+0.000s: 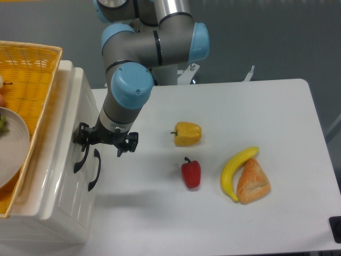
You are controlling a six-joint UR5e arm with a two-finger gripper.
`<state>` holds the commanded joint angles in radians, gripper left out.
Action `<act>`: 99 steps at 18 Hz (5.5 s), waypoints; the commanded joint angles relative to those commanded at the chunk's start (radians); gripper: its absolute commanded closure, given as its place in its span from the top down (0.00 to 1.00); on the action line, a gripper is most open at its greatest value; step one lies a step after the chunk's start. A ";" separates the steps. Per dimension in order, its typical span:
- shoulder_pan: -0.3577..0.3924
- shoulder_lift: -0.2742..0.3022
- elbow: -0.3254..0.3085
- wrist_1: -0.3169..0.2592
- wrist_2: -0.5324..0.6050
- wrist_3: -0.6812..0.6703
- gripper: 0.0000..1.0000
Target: Slide open the top white drawer
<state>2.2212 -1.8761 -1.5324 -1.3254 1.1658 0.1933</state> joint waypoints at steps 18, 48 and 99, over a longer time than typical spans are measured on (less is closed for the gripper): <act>0.005 -0.011 0.009 0.003 0.021 0.029 1.00; 0.061 -0.021 0.014 0.014 0.044 0.126 1.00; 0.199 -0.040 0.026 -0.002 0.057 0.288 1.00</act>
<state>2.4206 -1.9159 -1.5064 -1.3269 1.2226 0.4817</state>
